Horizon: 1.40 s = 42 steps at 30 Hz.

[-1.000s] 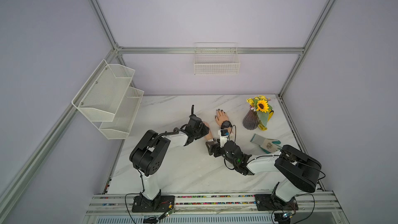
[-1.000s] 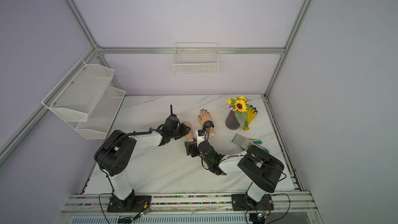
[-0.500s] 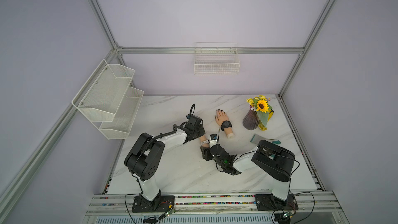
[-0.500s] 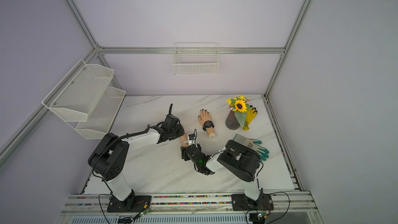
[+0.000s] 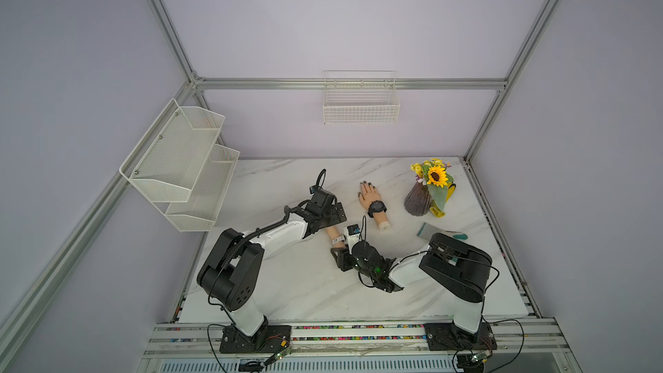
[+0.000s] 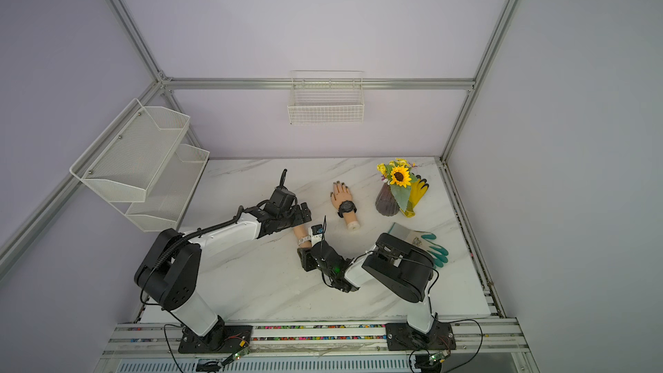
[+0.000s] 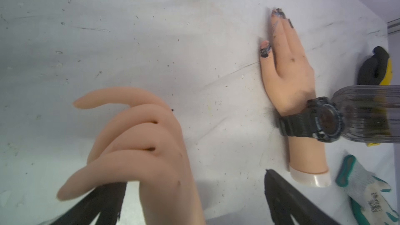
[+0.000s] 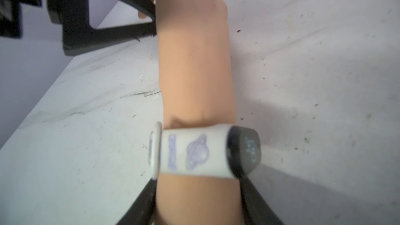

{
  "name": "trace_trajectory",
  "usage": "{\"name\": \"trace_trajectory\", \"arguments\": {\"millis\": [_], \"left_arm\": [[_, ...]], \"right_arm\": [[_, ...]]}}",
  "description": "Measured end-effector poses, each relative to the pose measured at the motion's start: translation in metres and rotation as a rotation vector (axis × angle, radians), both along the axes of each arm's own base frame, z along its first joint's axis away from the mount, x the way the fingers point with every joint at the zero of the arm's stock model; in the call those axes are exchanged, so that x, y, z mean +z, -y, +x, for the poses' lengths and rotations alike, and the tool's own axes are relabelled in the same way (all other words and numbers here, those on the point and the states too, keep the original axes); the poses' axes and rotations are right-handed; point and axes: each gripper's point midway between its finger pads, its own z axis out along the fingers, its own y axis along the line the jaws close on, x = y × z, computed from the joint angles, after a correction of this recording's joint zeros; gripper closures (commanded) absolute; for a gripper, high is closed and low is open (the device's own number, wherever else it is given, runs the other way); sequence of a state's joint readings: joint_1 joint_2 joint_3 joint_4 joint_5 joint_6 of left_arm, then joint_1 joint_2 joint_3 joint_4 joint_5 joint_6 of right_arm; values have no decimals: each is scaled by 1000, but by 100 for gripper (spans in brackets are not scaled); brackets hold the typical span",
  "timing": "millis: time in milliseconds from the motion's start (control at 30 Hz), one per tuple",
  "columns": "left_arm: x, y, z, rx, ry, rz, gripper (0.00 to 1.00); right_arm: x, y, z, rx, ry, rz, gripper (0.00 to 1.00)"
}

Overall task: Take off the watch
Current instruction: Adjust the hand at the center of the board.

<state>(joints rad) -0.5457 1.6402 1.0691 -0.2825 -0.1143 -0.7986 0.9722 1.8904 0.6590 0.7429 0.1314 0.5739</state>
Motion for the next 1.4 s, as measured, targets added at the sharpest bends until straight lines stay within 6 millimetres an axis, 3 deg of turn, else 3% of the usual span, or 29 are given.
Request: {"name": "trace_trajectory", "arguments": {"millis": [133, 300, 400, 467, 567, 633, 667, 700, 800, 833, 967, 1167, 1267, 1400], "left_arm": [[32, -4, -12, -30, 64, -15, 0], [77, -19, -39, -53, 202, -58, 0], [92, -28, -53, -58, 273, -73, 0], [92, -33, -60, -57, 283, -65, 0], [94, -53, -55, -1, 328, 3, 0], [95, -64, -53, 35, 349, 31, 0], [95, -67, -54, 45, 355, 40, 0], [94, -70, -55, 53, 359, 48, 0], [84, -75, -58, 56, 350, 75, 0], [81, -76, -59, 54, 343, 81, 0], [72, -74, -61, 35, 328, 99, 0], [70, -58, -69, -23, 329, 105, 0], [61, -53, -79, -49, 308, 101, 0], [45, -38, -100, -61, 238, 7, 3]], "right_arm": [[19, 1, -8, 70, -45, 115, 93], [64, 4, -22, 203, -83, 334, 94], [73, -2, -31, 293, -129, 423, 94], [69, -7, -39, 340, -175, 457, 94], [42, -4, -57, 379, -298, 438, 90], [19, 3, -69, 374, -387, 409, 79], [12, 6, -73, 369, -417, 404, 68], [11, 8, -73, 367, -427, 405, 54], [13, 8, -70, 351, -435, 415, 27], [13, 8, -69, 342, -439, 417, 22], [30, 14, -58, 279, -401, 428, 9], [59, 39, -37, 119, -303, 423, 6], [84, 55, -22, 28, -198, 405, 6], [132, 78, -8, -58, 3, 387, 6]]}}
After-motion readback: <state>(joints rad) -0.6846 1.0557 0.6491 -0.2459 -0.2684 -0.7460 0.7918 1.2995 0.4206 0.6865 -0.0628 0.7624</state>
